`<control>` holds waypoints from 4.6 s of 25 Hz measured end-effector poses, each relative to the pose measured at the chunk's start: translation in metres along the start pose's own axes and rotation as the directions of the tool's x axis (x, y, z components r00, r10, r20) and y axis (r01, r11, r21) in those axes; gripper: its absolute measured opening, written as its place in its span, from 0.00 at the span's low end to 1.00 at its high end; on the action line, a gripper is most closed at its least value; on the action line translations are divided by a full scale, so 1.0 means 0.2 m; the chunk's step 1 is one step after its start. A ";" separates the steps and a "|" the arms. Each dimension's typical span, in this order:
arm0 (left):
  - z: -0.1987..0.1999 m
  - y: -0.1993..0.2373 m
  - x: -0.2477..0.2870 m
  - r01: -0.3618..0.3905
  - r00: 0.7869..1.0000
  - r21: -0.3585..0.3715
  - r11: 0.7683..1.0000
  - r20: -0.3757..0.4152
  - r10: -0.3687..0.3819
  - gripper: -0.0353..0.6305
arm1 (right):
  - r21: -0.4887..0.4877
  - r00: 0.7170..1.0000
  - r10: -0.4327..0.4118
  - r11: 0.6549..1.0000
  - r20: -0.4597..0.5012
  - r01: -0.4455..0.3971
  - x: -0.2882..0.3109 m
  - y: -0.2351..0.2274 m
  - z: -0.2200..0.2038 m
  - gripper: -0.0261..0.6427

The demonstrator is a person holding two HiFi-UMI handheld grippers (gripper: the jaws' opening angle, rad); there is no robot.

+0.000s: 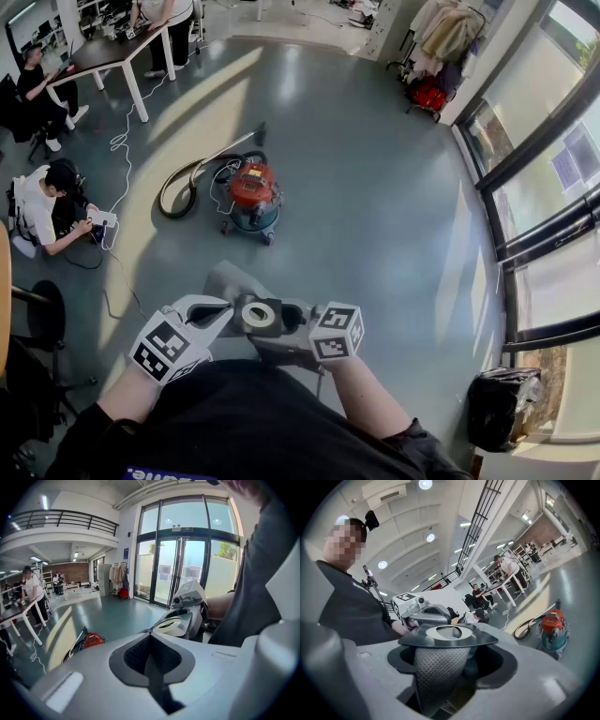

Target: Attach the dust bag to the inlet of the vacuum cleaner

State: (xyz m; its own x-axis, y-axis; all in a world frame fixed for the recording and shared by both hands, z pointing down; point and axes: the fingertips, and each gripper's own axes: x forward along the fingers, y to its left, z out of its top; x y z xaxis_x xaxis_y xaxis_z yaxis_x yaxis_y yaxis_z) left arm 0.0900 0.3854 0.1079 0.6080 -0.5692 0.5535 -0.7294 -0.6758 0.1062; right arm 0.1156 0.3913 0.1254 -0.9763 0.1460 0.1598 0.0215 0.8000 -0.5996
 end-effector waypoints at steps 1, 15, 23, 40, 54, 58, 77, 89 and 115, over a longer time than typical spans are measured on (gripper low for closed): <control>0.00 -0.01 0.01 -0.003 1.000 -0.001 1.000 -0.001 0.003 0.08 | 0.003 1.000 0.004 1.000 -0.002 -0.004 -0.01 0.00 0.00 0.50; 0.00 -0.06 0.10 -0.059 0.998 -0.045 0.997 0.005 0.060 0.08 | 0.022 0.998 0.049 0.999 -0.030 -0.049 -0.10 -0.04 -0.04 0.50; -0.01 0.03 0.09 -0.049 0.998 -0.064 0.997 0.027 0.051 0.08 | 0.027 0.998 0.034 0.999 -0.048 -0.033 -0.03 -0.09 0.01 0.50; -0.02 0.60 -0.05 0.128 0.990 -0.015 0.992 0.061 -0.127 0.08 | 0.065 0.992 -0.127 0.990 -0.014 0.128 0.42 -0.32 0.29 0.50; -0.10 0.92 -0.16 0.185 0.980 -0.026 0.982 0.083 -0.182 0.08 | 0.093 0.983 -0.183 0.979 -0.008 0.183 0.73 -0.43 0.41 0.50; -0.09 0.95 -0.12 0.168 0.983 -0.032 0.985 0.073 -0.166 0.08 | 0.093 0.987 -0.163 0.982 -0.011 0.163 0.71 -0.49 0.42 0.50; 0.23 0.92 0.42 0.010 1.000 -0.083 0.996 0.015 -0.008 0.08 | 0.077 0.999 -0.001 0.997 -0.044 0.004 0.21 -0.86 0.54 0.50; 0.26 1.05 0.53 -0.046 0.999 -0.087 0.995 -0.019 0.045 0.08 | 0.095 0.997 0.032 0.995 -0.068 -0.025 0.16 -1.04 0.58 0.50; 0.21 1.90 0.31 0.094 0.994 0.016 0.995 0.059 -0.095 0.08 | 0.167 0.985 -0.158 0.972 -0.064 0.166 0.80 -1.27 0.64 0.50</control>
State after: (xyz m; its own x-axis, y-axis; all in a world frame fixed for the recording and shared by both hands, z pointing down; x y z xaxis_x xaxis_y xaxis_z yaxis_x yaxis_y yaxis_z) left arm -0.1360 0.0742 0.1475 0.6916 -0.5293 0.4915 -0.6640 -0.7336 0.1445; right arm -0.0743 0.1373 0.2039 -0.9518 0.0549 0.3019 -0.1772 0.7049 -0.6868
